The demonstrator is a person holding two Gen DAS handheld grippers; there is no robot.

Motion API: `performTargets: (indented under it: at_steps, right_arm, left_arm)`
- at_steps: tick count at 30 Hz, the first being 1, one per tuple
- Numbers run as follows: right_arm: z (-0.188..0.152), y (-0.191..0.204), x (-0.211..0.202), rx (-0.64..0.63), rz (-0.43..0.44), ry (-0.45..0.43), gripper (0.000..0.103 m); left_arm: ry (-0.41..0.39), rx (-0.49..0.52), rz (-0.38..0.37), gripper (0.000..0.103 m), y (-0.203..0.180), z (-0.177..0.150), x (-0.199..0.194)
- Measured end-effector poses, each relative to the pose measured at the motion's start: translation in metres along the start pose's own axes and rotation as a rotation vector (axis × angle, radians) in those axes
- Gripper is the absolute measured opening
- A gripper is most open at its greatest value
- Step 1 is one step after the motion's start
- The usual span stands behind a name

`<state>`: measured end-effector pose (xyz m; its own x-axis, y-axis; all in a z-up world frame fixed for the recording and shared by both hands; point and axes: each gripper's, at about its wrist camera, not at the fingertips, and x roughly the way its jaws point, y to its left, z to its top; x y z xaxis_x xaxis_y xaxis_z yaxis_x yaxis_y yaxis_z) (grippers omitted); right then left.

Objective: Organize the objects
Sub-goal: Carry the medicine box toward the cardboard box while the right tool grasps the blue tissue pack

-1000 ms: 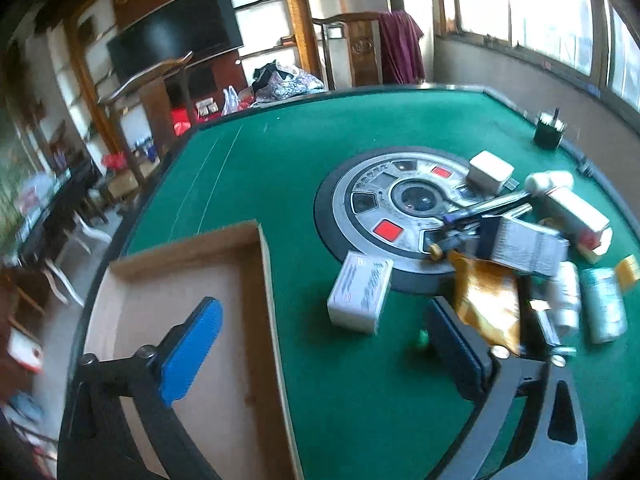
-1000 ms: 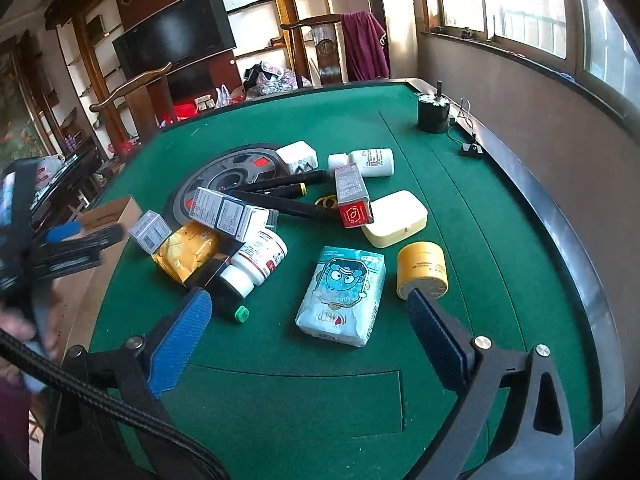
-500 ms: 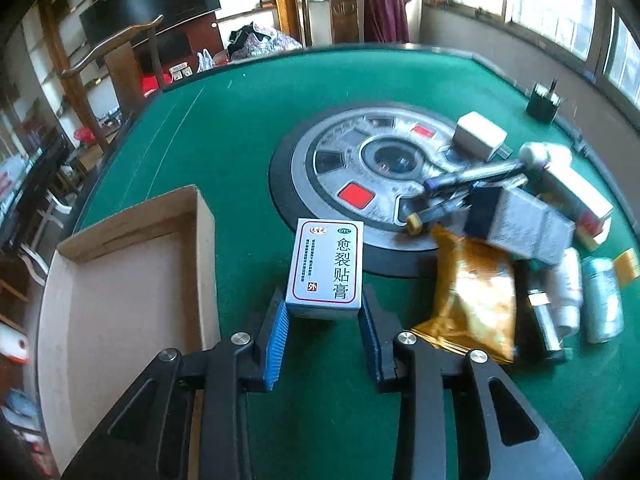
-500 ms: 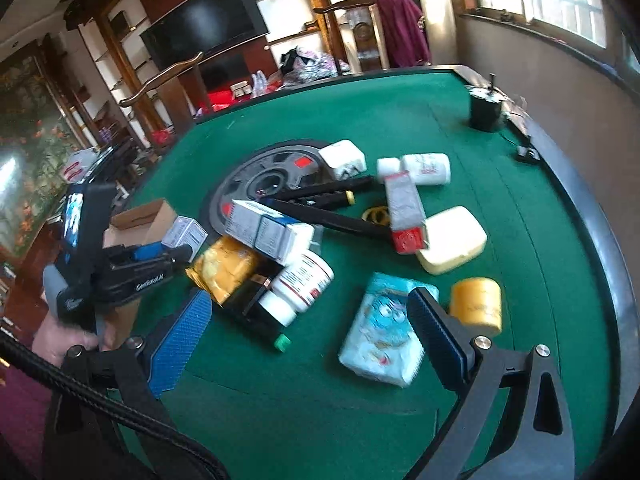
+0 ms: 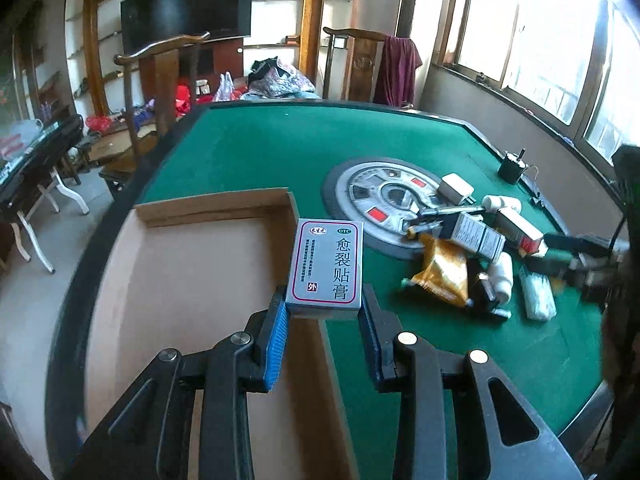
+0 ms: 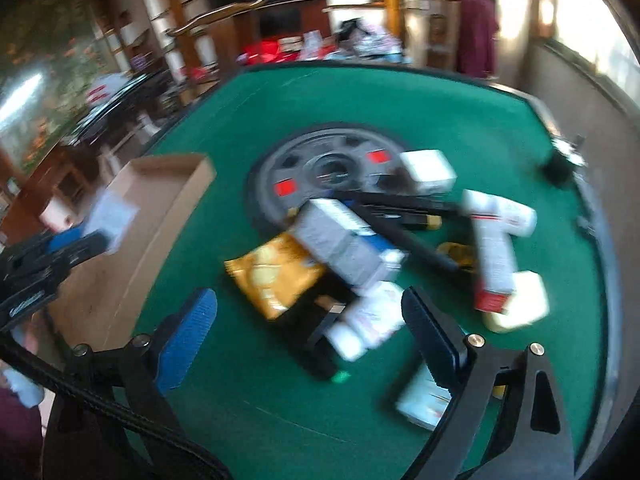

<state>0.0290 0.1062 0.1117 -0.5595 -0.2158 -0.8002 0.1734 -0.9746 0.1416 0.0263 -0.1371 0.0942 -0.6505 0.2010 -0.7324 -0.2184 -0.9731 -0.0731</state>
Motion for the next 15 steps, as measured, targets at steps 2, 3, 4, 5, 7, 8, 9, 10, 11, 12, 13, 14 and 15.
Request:
performTargets:
  at_steps: [2,3,4,5,7,8,9,10,11,12,13,14,15]
  right_arm:
    - [-0.005,-0.022,-0.01,0.039,-0.128,0.006,0.09]
    - [-0.009,-0.035,-0.015,0.059,-0.203,0.008,0.09]
    - [-0.009,-0.043,-0.018,0.074,-0.233,0.014,0.09]
    - [-0.015,-0.059,-0.021,0.12,-0.247,0.028,0.088]
    - [-0.021,-0.078,-0.023,0.195,-0.22,0.05,0.073]
    - [-0.026,-0.089,-0.023,0.245,-0.18,0.064,0.059]
    - [-0.027,-0.092,-0.023,0.265,-0.154,0.068,0.052]
    - [-0.031,-0.095,-0.023,0.288,-0.101,0.067,0.051]
    - [-0.034,-0.091,-0.02,0.297,-0.042,0.07,0.05]
    - [-0.036,-0.087,-0.016,0.293,-0.018,0.083,0.05]
    - [-0.038,-0.082,-0.011,0.284,-0.018,0.096,0.05]
    - [-0.04,-0.076,-0.002,0.271,-0.034,0.121,0.05]
    - [-0.043,-0.072,0.006,0.265,-0.058,0.138,0.05]
  left_arm:
    - [-0.013,0.015,0.005,0.029,0.003,-0.005,-0.005]
    - [-0.018,0.018,0.003,0.029,0.004,-0.007,-0.006]
    - [-0.025,0.018,-0.004,0.029,0.005,-0.01,-0.008]
    - [-0.03,0.019,-0.008,0.029,0.008,-0.012,-0.009]
    - [-0.036,0.023,0.0,0.029,0.01,-0.014,-0.009]
    - [-0.039,0.023,-0.002,0.029,0.015,-0.016,-0.012]
    - [-0.037,0.021,-0.007,0.029,0.016,-0.017,-0.011]
    - [-0.035,0.017,-0.013,0.029,0.016,-0.018,-0.009]
    - [-0.032,0.015,-0.013,0.029,0.016,-0.019,-0.009]
    - [-0.032,0.017,-0.012,0.029,0.017,-0.021,-0.009]
    - [-0.031,0.019,-0.008,0.029,0.016,-0.022,-0.009]
    - [-0.031,0.021,-0.004,0.029,0.016,-0.024,-0.01]
    - [-0.029,0.02,-0.001,0.029,0.016,-0.026,-0.01]
